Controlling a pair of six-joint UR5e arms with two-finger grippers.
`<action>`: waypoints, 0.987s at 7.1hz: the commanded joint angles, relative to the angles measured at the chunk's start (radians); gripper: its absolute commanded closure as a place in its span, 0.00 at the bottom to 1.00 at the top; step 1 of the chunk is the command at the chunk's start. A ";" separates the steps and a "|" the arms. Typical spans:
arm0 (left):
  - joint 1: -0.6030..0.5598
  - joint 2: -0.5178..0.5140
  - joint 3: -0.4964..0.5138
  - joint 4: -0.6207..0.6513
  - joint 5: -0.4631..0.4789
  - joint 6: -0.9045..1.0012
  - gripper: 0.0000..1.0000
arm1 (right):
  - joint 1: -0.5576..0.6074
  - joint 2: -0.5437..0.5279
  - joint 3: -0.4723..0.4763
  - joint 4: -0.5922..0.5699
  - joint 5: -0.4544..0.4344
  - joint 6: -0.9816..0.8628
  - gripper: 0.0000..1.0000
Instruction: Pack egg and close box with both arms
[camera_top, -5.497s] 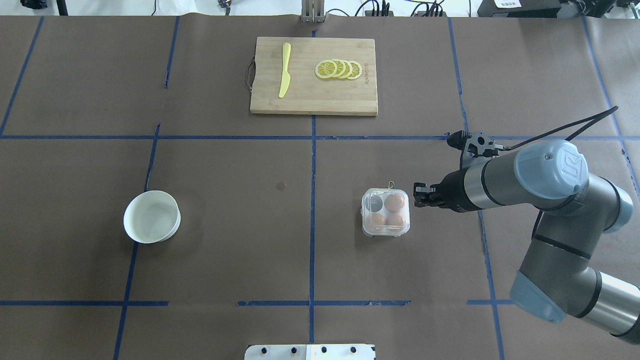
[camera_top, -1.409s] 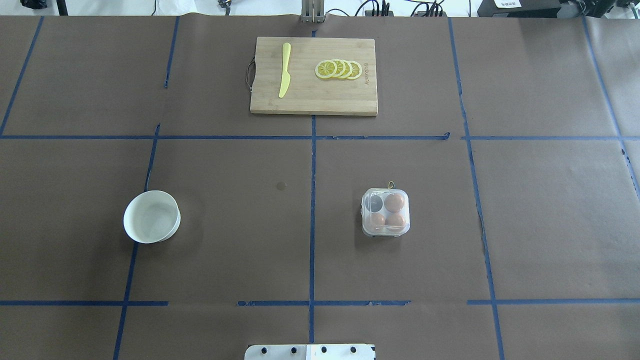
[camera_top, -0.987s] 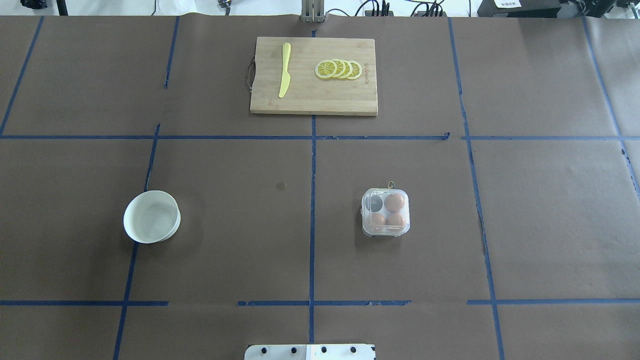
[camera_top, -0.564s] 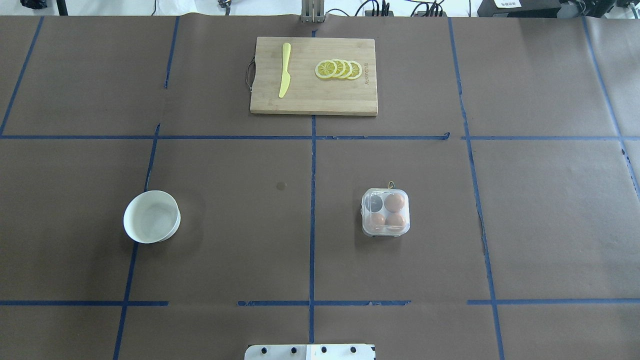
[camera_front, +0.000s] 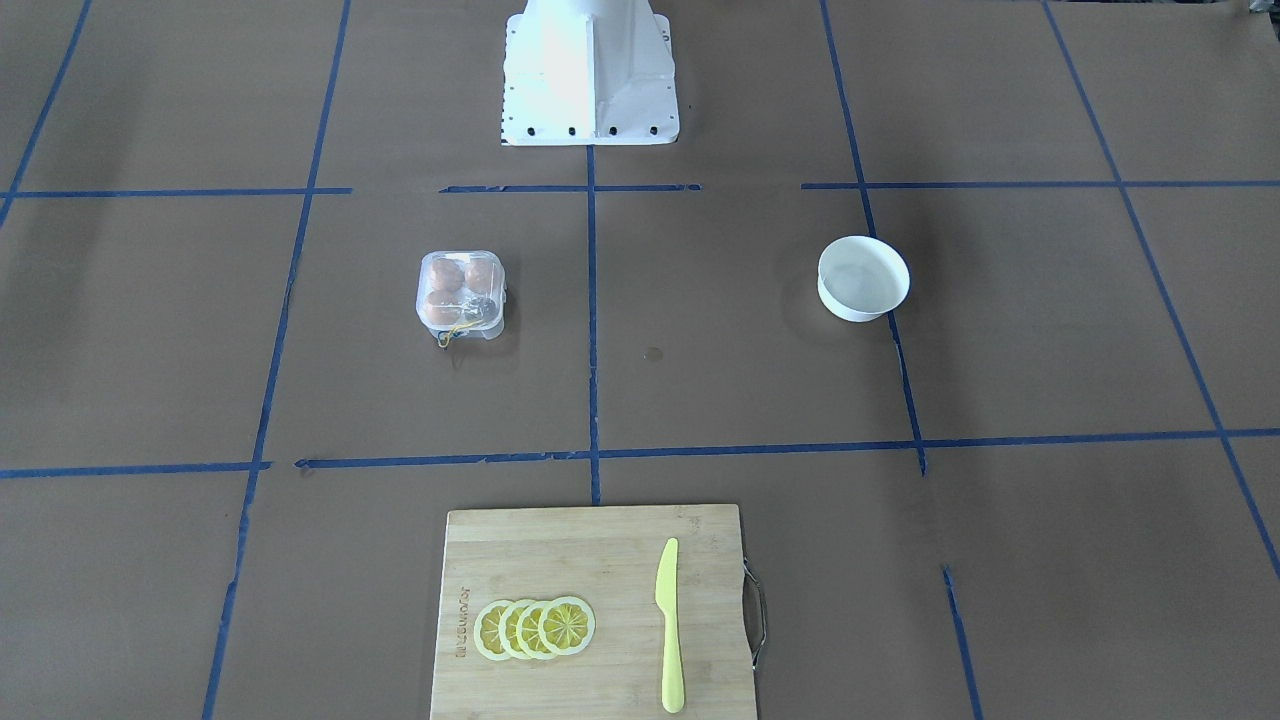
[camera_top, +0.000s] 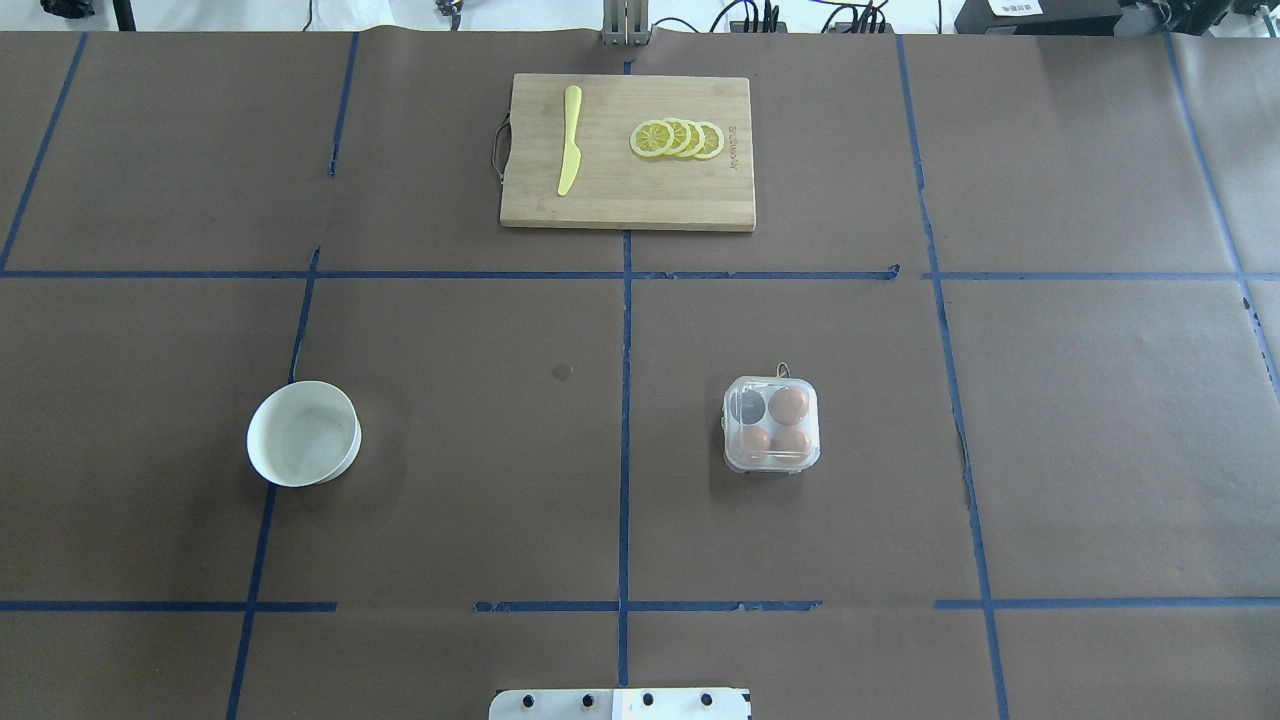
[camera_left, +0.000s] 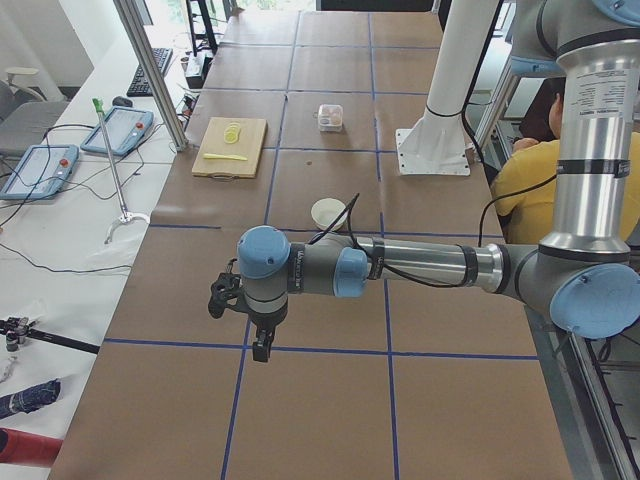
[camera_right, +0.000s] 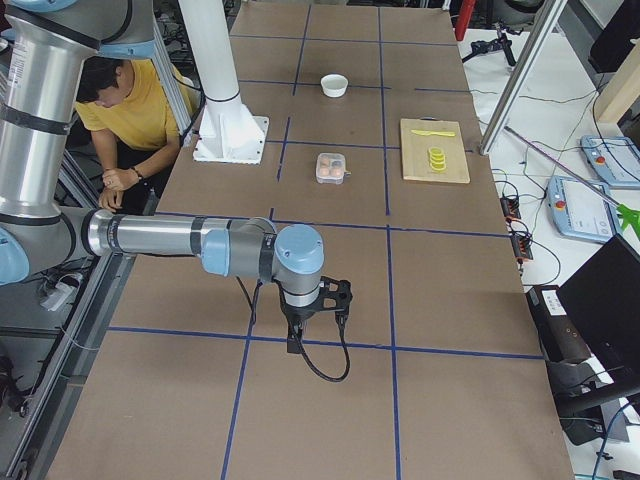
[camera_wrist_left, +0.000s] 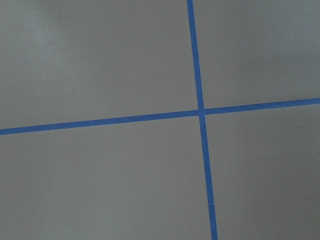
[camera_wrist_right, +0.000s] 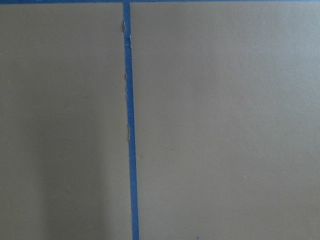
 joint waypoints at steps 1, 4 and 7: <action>0.000 0.000 0.000 0.000 0.000 0.000 0.00 | 0.000 0.002 -0.001 0.001 0.002 0.001 0.00; 0.000 0.000 -0.002 0.000 0.000 0.000 0.00 | -0.006 0.005 -0.001 0.003 0.004 -0.011 0.00; 0.000 -0.002 0.000 -0.003 0.006 0.002 0.00 | -0.029 0.010 0.001 0.003 0.007 -0.008 0.00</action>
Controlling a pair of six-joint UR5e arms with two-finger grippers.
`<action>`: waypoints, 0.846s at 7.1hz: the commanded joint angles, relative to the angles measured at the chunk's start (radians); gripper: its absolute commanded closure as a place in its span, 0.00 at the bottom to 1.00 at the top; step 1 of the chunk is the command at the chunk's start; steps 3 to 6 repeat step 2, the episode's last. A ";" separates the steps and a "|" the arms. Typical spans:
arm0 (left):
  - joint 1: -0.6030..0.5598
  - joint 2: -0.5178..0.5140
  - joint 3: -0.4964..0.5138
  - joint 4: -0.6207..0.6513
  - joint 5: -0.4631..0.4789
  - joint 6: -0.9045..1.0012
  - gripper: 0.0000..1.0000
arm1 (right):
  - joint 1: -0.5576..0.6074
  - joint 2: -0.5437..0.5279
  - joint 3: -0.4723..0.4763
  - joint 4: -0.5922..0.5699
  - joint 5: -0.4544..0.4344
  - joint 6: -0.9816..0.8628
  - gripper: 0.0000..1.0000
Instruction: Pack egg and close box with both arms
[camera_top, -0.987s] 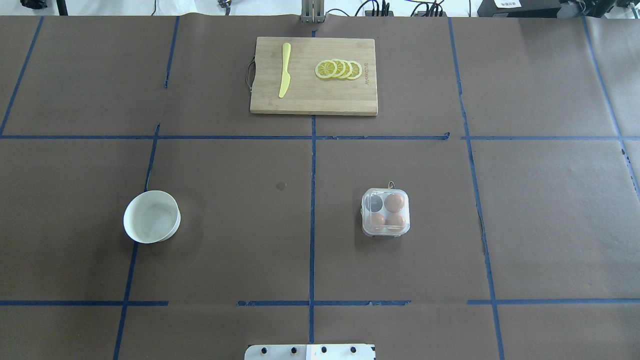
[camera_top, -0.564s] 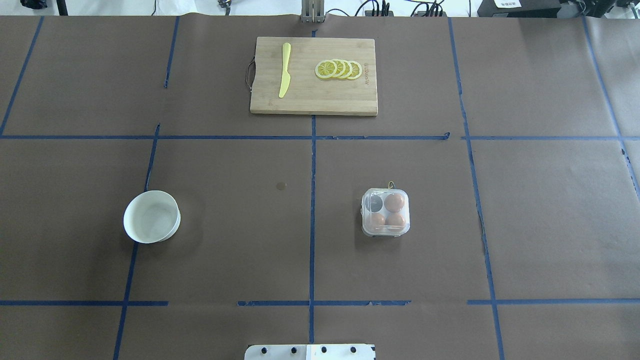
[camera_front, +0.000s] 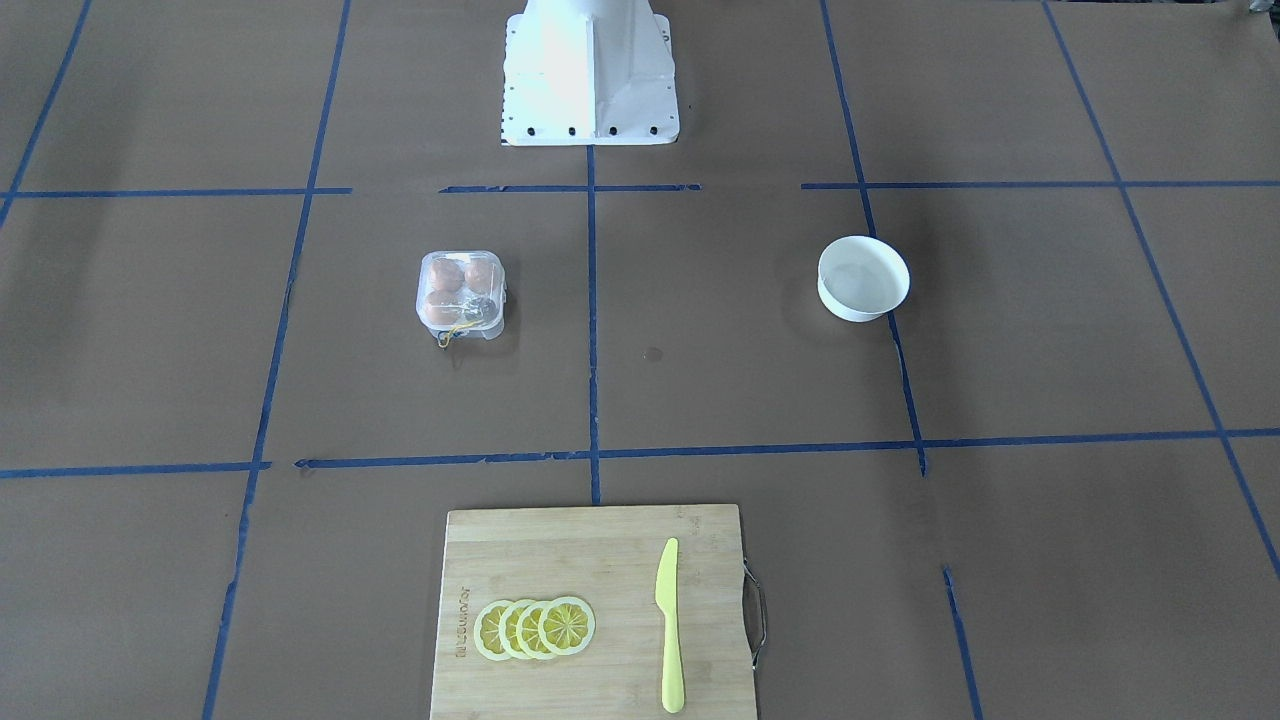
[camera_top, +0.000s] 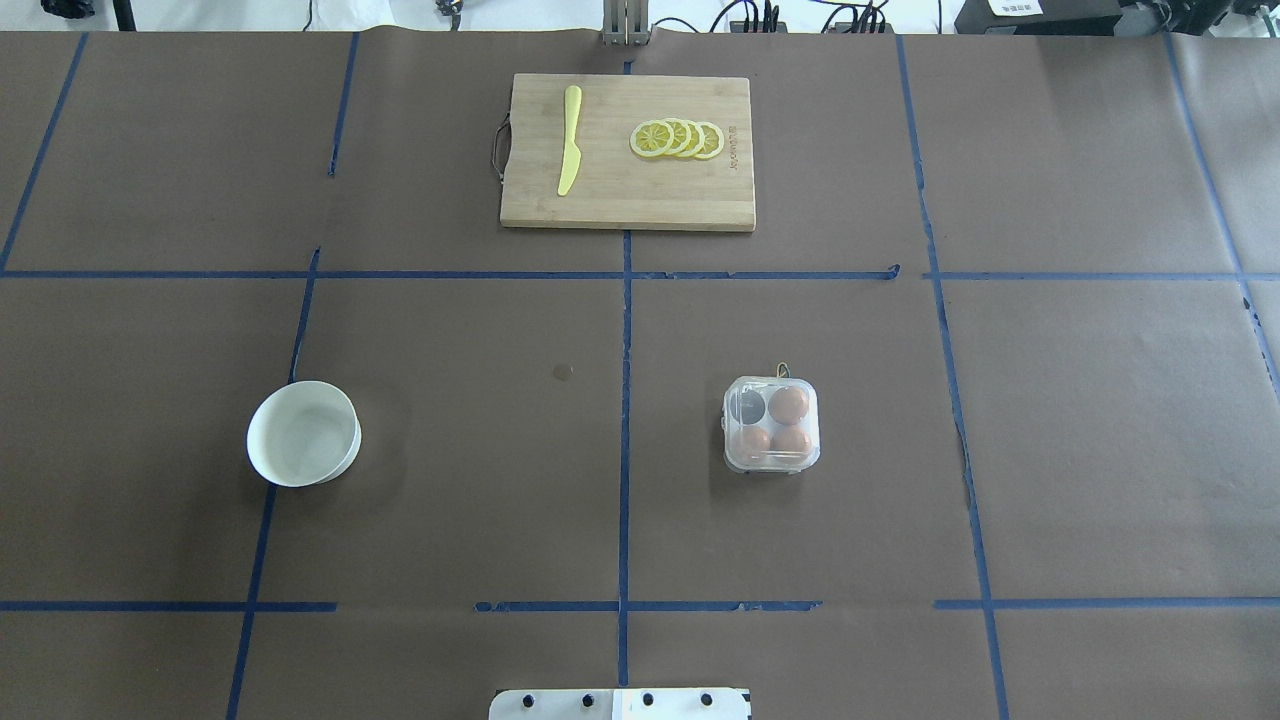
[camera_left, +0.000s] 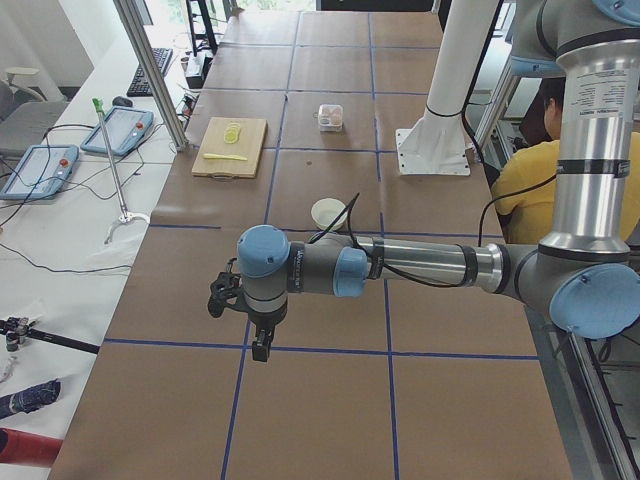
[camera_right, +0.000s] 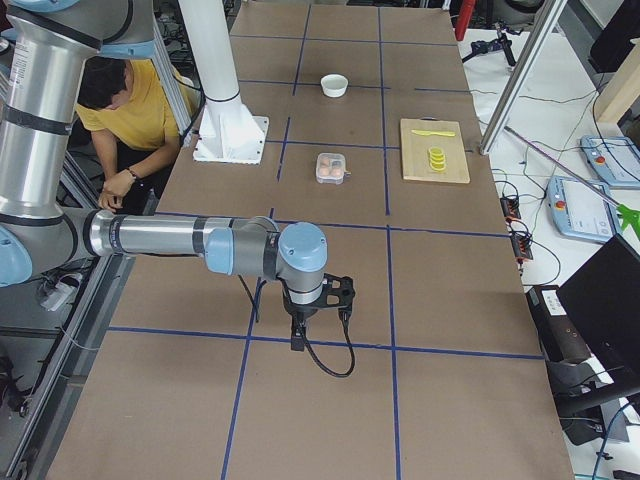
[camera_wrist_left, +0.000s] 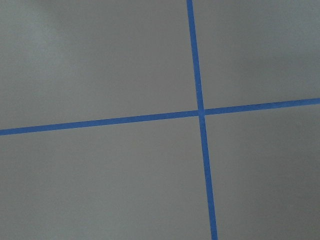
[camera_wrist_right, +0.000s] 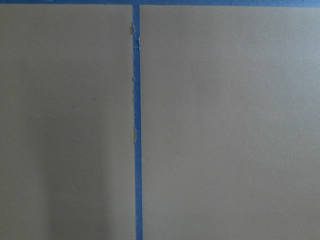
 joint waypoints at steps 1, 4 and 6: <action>0.000 0.000 0.003 -0.020 0.004 -0.002 0.00 | -0.019 0.001 0.001 0.002 0.002 0.002 0.00; 0.000 0.000 0.001 -0.023 0.004 -0.002 0.00 | -0.022 0.001 0.001 0.002 0.002 0.002 0.00; 0.000 0.000 0.001 -0.023 0.004 -0.002 0.00 | -0.022 0.001 0.001 0.002 0.002 0.002 0.00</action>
